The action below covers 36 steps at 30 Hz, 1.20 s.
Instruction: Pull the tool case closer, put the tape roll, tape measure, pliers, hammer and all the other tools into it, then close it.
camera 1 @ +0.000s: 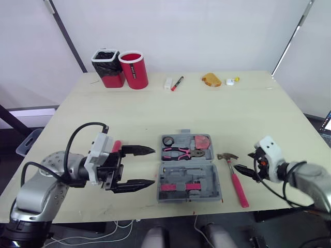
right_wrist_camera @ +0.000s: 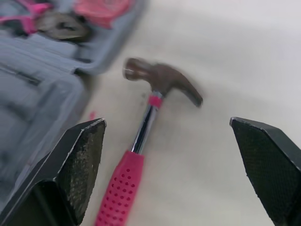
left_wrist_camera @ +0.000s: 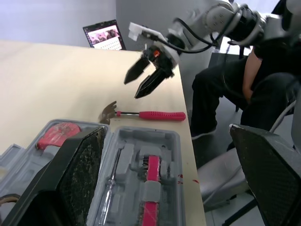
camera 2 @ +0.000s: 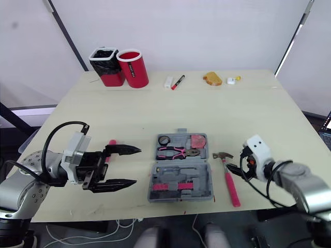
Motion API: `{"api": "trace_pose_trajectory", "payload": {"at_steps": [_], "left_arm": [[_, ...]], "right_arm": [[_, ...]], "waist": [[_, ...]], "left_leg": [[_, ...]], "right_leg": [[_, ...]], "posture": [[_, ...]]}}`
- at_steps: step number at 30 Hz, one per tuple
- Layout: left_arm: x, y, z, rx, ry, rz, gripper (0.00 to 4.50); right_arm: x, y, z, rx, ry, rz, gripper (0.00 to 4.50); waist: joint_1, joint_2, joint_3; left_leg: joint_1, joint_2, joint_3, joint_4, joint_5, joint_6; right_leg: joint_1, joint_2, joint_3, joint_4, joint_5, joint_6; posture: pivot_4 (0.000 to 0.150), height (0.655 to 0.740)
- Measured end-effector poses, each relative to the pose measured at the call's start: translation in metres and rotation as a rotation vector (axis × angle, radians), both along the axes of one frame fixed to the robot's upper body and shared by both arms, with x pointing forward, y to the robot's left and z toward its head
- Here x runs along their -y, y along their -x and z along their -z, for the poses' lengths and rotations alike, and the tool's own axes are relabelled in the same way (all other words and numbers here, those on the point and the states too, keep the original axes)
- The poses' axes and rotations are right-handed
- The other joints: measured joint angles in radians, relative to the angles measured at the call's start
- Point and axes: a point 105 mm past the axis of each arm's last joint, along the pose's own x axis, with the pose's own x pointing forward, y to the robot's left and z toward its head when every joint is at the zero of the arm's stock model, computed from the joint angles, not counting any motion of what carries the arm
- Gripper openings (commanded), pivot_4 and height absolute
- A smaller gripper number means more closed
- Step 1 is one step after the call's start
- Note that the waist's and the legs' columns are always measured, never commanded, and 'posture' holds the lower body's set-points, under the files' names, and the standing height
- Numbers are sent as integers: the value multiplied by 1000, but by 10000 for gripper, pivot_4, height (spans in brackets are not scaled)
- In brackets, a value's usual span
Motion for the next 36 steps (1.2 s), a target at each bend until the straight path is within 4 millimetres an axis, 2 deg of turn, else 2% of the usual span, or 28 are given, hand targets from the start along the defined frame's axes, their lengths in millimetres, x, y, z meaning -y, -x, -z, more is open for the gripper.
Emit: {"api": "trace_pose_trajectory", "payload": {"at_steps": [2, 5, 8, 9, 10, 11, 13, 15, 18, 21, 23, 29, 36], "left_arm": [[0, -1, 0, 5, 6, -5, 45000], [1, -1, 0, 8, 10, -8, 45000], [1, -2, 0, 10, 12, -16, 45000], [1, -3, 2, 12, 13, -33, 45000], [1, -3, 2, 12, 12, -34, 45000], [2, -3, 3, 17, 16, -38, 45000], [2, -1, 5, 19, 25, -63, 45000], [5, 1, 6, 19, 30, -68, 45000], [6, 1, 7, 21, 32, -78, 45000], [5, 2, 8, 21, 33, -102, 45000], [7, 4, 7, 28, 32, -108, 45000], [5, 4, 7, 29, 30, -127, 45000], [7, 7, 6, 39, 27, -131, 45000]], "right_arm": [[-1, -7, -12, 41, 13, -100, 44404], [-6, -7, -12, 36, 35, -200, 44404], [-7, -8, -13, 35, 134, -411, 44404], [-6, -13, -29, 103, 306, -698, 44404], [-7, -13, -31, 110, 319, -722, 44404], [-10, -16, -31, 128, 433, -899, 44404], [-18, -21, -18, 126, 589, -1206, 44404], [-20, -28, -14, 142, 688, -1350, 44404], [-21, -36, -12, 171, 756, -1445, 44404], [-38, -45, -7, 229, 851, -1608, 44404], [-43, -50, -1, 254, 928, -1678, 44404], [-45, -59, 5, 329, 1079, -1782, 44404], [-43, -58, 27, 311, 1150, -1867, 44404]], "waist": [[1, -1, -1], [3, -1, 0], [3, 2, 3], [0, 2, 5], [-1, 2, 5], [-2, 1, 6], [-1, 2, 7], [-1, 1, 9], [2, 0, 9], [-1, 0, 10], [-1, 1, 10], [2, 1, 10], [-1, 1, 10]], "left_leg": [[0, 0, 0, 0, 0, 0], [-1, 0, -1, -1, 0, 0], [-1, 0, 1, 0, 0, 0], [-1, 0, 3, 0, 0, 0], [0, 0, 3, 0, 0, 0], [0, 1, 3, 0, 0, 0], [0, 1, 3, 0, 0, 0], [0, 1, 3, 0, 0, 0], [0, 1, 3, 0, 0, 0], [0, 2, 3, 0, 0, 0], [0, 2, 3, 0, 0, -1], [0, 2, 2, 0, 2, -4], [1, 0, 2, 0, 3, -5]], "right_leg": [[0, 1, -2, 0, 0, -1], [0, 1, -3, 0, 0, -1], [0, 1, -2, 0, 1, -1], [-1, 0, 0, 0, 1, -1], [0, 1, 0, 0, 1, -1], [-1, 1, 0, 0, 1, -1], [-1, 1, 0, 1, 1, -1], [-1, 0, 0, 1, 1, -1], [0, 0, -1, 1, 1, -2], [0, 0, -1, 1, 1, -2], [-1, -1, -1, 1, 1, -2], [-1, -3, -1, 2, 1, -2], [-1, -3, -1, 3, 1, -2]], "posture": [[1500, 7400], [1500, 7400], [1500, 7400], [1500, 7400], [1500, 7400], [1500, 7400], [1500, 7400], [1500, 7400], [1500, 7400], [1500, 7400], [1500, 7400], [1500, 7400], [1500, 7400]]}}
